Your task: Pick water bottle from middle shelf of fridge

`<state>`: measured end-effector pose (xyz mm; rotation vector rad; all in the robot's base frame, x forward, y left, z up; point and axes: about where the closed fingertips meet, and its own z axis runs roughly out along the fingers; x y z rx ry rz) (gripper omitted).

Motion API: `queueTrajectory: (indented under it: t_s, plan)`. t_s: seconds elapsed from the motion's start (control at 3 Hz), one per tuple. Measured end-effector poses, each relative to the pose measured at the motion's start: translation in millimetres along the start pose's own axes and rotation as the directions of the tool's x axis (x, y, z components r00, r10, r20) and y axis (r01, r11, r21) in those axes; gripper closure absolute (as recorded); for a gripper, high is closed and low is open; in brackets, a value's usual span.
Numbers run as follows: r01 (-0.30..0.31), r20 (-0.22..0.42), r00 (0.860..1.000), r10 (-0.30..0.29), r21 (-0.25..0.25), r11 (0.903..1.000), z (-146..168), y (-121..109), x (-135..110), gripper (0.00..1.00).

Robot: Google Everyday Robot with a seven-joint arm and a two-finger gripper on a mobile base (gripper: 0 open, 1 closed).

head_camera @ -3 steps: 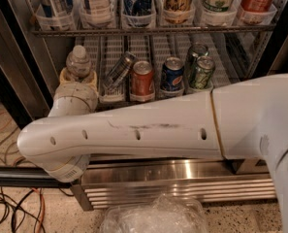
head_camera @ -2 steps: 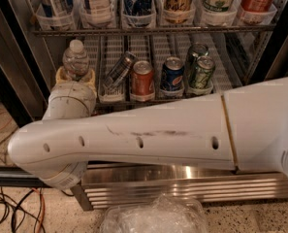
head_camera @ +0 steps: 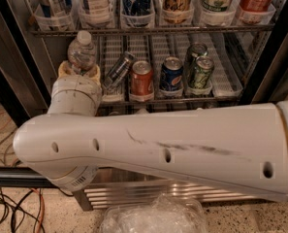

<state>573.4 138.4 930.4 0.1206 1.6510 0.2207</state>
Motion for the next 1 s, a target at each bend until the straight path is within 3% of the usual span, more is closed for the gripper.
queueTrajectory:
  t_s: [0.33, 0.67, 1.0]
  plan:
    - [0.0, 0.0, 1.0, 0.0, 0.0, 1.0, 0.0, 0.0, 0.0, 1.0]
    - [-0.035, -0.041, 0.999, 0.033, -0.038, 0.9987, -8.1, 6.2, 6.5, 1.0]
    - [-0.129, -0.074, 0.99, 0.122, -0.087, 0.9879, -36.6, 12.7, 10.9, 1.0]
